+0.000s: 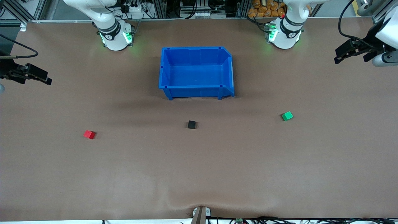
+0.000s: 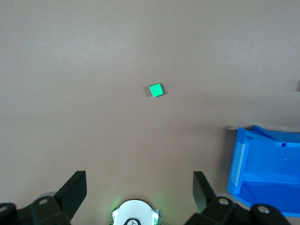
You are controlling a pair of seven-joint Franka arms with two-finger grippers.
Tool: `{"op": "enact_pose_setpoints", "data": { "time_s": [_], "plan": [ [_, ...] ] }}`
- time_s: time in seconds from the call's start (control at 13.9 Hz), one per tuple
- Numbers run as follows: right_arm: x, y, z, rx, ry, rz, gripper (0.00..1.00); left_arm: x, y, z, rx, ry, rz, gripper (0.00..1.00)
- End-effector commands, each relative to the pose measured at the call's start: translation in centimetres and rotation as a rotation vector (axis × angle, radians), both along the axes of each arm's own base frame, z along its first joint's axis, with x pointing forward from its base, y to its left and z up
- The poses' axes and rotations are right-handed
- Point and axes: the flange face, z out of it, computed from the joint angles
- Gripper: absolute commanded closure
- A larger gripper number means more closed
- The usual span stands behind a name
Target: Attach green and red cubes to black cube
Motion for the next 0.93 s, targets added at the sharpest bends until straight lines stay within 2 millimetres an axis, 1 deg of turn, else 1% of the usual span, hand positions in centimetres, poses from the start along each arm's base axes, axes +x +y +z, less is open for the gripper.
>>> {"op": "enact_pose_setpoints", "data": {
  "time_s": [0.0,0.36,0.57,0.65,0.79,0.86],
  "plan": [
    [-0.5,-0.4,0.5,0.014,-0.018,-0.001,0.00,0.1,0.0,0.7,0.018,0.000,-0.009,0.00],
    [-0.5,-1.2,0.9,0.005,-0.022,-0.021,0.00,0.2,0.3,0.5,0.016,0.004,-0.001,0.00],
    [-0.5,-0.3,1.1,0.003,-0.027,0.000,0.00,0.5,0.2,-0.4,0.018,0.022,-0.001,0.00],
    [-0.4,-0.3,1.1,0.001,-0.033,0.000,0.00,0.6,0.3,-0.5,0.018,0.025,-0.001,0.00],
    [-0.4,-1.2,1.7,-0.003,-0.046,-0.016,0.00,0.5,0.2,-0.7,0.018,0.028,-0.003,0.00],
    [-0.4,-1.5,1.6,-0.002,-0.047,-0.020,0.00,0.6,0.2,-0.7,0.018,0.029,-0.004,0.00]
  ]
}}
